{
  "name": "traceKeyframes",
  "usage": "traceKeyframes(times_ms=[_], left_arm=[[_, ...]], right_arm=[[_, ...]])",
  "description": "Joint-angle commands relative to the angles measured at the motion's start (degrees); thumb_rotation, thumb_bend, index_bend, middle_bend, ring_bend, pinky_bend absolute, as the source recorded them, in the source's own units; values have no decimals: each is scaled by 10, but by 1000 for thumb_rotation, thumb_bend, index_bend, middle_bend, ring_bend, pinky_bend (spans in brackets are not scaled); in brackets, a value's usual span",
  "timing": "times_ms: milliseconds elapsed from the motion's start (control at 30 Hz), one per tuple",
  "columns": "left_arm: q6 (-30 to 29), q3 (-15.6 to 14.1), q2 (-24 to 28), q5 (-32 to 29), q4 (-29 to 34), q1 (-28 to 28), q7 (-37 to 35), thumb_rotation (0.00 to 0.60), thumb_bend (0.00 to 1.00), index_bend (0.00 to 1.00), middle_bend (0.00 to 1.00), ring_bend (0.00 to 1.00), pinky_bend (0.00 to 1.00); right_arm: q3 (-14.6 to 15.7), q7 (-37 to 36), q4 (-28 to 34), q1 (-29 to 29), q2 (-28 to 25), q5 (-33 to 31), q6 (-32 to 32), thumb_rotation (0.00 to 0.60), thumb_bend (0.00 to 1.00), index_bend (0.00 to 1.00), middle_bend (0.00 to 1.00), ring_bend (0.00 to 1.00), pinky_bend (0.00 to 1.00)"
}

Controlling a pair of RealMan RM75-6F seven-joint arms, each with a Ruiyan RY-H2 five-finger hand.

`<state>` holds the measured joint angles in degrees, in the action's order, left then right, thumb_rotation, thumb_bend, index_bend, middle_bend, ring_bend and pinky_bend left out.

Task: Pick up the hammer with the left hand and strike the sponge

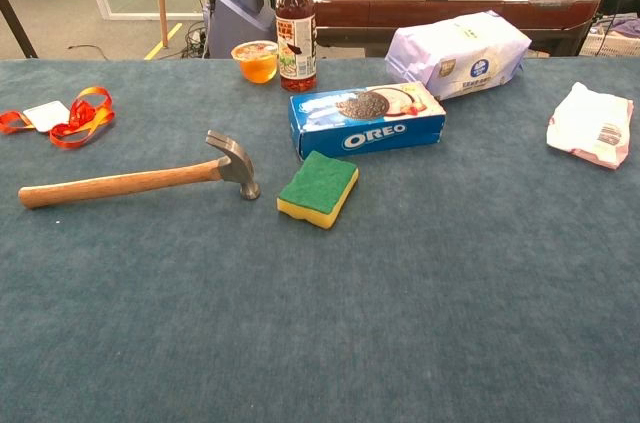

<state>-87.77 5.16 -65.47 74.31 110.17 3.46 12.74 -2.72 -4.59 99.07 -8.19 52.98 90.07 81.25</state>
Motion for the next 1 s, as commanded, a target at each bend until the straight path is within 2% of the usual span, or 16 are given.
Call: traceKeyframes(times_ms=[33,267,600,800,1000], left_arm=[[3,0,1,0,0,1,0,600,279,146,81,82,127],[15,5,-3,8,-5,12,-8,600,279,146,81,83,127],[127,36,4,3,-16,94,-24,600,279,166,88,95,127],[209,57,-16,-38,-27,162,11,600,279,183,116,93,126],[261,73,-47,-94,-46,218,51,600,279,192,147,92,127]], right_arm=[[1,0,0,0,-1,3,0,600,107,159,336,181,197],[-9,4,4,5,-10,5,26,600,106,159,336,181,197],[-26,5,17,1,-34,-1,38,600,107,159,336,181,197],[-24,-4,13,4,-35,1,41,600,106,158,336,181,197],[-21,-13,5,9,-34,0,46,600,107,159,336,182,197]])
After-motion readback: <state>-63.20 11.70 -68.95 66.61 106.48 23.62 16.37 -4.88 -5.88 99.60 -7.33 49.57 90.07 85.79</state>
